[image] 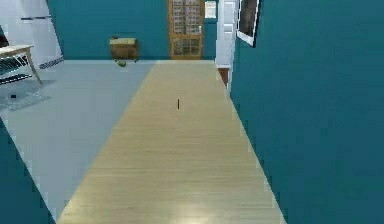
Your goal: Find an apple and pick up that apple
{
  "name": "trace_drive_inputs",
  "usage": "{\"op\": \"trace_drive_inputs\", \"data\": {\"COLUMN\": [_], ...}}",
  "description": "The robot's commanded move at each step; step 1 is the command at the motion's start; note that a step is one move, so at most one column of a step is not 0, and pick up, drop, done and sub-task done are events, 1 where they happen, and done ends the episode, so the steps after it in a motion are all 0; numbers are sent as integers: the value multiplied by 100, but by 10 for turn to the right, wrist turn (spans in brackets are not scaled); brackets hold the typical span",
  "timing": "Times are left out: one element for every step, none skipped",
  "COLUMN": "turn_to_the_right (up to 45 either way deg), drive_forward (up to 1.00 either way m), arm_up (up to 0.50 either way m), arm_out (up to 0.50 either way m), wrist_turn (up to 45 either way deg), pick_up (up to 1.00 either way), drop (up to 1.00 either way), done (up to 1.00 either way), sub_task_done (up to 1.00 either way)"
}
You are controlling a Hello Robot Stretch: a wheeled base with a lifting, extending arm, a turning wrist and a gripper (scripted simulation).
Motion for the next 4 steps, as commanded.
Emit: {"op": "trace_drive_inputs", "data": {"turn_to_the_right": [0, -390, 0, 240], "drive_forward": [35, 0, 100, 0], "arm_up": [0, 0, 0, 0], "arm_out": [0, 0, 0, 0], "wrist_turn": [0, 0, 0, 0], "pick_up": [0, 0, 0, 0], "drop": [0, 0, 0, 0], "done": [0, 0, 0, 0], "sub_task_done": [0, 0, 0, 0]}}
